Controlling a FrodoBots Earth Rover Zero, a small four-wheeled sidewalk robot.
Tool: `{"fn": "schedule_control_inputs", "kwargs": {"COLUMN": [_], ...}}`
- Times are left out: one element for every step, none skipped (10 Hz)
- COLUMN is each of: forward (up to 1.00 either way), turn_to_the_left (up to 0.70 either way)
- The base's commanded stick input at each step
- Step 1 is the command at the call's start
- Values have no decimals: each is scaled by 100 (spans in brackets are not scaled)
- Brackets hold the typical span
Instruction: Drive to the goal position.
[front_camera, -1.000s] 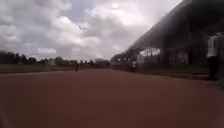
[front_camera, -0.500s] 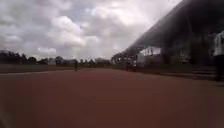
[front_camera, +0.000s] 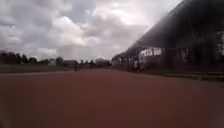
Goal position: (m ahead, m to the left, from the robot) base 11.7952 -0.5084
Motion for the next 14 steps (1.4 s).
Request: {"fn": "schedule_control_inputs", "kwargs": {"forward": [70,70,70,70,70,70,70,70,70,70,70,70,70,70], "turn_to_the_left": [0,0,0,0,0,0,0,0,0,0,0,0,0,0]}}
